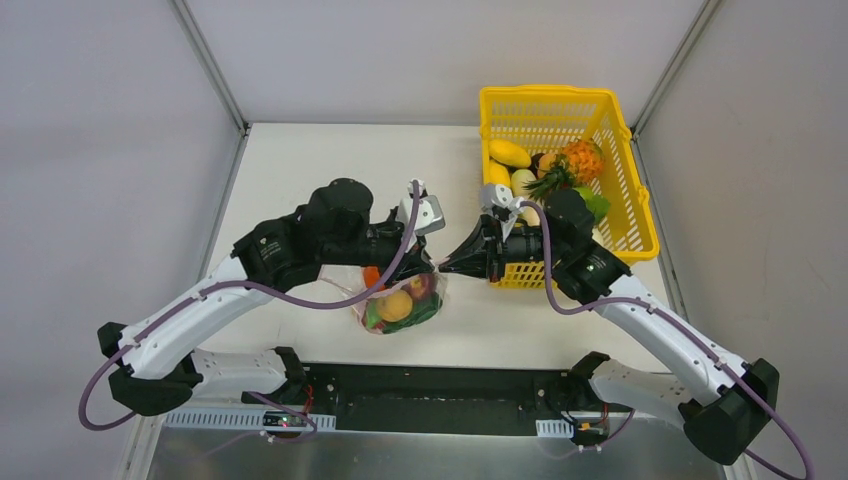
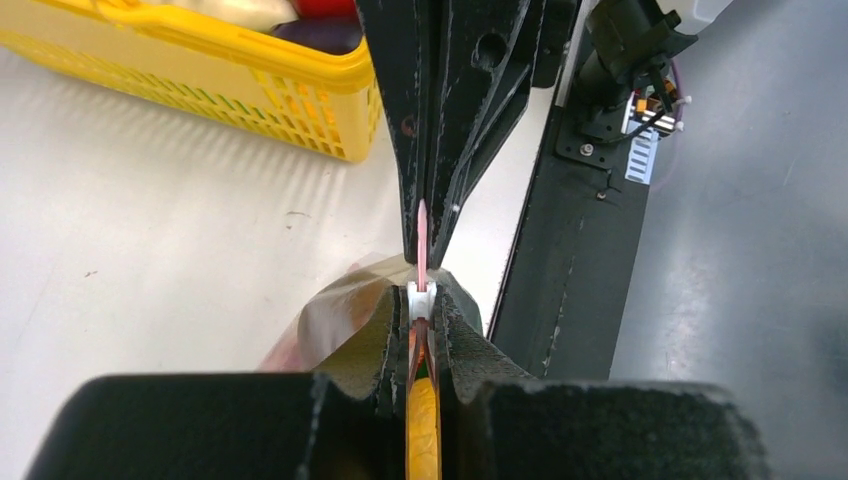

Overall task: Place the food in the zip-top bag and seal the zipper
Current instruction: Zip the zipper food storage bag at the center of the board.

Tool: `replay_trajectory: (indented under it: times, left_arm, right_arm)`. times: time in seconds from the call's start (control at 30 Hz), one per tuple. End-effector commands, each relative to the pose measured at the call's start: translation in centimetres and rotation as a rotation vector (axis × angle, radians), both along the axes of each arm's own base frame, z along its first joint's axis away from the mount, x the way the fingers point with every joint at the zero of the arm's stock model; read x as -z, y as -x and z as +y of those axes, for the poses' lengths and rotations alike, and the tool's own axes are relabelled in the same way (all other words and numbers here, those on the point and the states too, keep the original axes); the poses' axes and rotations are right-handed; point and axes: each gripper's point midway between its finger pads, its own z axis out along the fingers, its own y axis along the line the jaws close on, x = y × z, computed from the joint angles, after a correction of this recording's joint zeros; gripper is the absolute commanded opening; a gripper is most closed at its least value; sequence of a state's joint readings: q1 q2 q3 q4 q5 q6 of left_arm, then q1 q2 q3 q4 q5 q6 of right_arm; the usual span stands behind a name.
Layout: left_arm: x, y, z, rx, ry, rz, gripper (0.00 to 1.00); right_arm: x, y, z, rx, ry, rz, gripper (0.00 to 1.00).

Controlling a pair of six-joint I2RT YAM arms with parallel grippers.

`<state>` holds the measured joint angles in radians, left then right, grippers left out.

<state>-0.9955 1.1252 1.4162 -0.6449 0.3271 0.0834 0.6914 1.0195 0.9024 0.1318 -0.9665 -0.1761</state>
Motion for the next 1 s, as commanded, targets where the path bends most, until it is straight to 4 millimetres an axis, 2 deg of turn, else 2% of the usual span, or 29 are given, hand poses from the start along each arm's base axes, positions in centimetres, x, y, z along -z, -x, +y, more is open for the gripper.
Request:
replay_trajectory:
  times: [0.0, 0.2, 0.4, 0.63, 0.8, 0.97]
  left_arm:
    - [-0.9, 0.6, 2.5, -0.026, -0.006, -0.059, 0.00]
    - [0.8, 0.6, 6.1, -0.123, -0.070, -0.087, 0.00]
    - [0.7, 0.2, 9.6, -0.232, -0.096, -0.137, 0.00]
    - [1.1, -0.4, 12.4, -0.336, -0.148, -0.166, 0.00]
    - [2.4, -1.1, 14.7, -0.434, -0.241, -0.169, 0.00]
    - [2.2, -1.4, 16.3, -0.503, -0.242, -0.188, 0.00]
  right_arm:
    - [-0.8, -1.0, -0.4, 0.081, -0.018, -0.036, 0.00]
    - [-0.6, -2.2, -0.8, 0.164, -0.011, -0.046, 0.00]
    - [-0.9, -3.3, -1.1, 0.236, -0.015, -0.054, 0.00]
    - [-1.8, -4.2, -1.6, 0.321, -0.056, -0.076, 0.00]
    - [-1.9, -5.6, -2.1, 0.412, -0.060, -0.075, 0.00]
    - [-2.0, -7.4, -2.7, 0.518, -0.069, -0.056, 0.00]
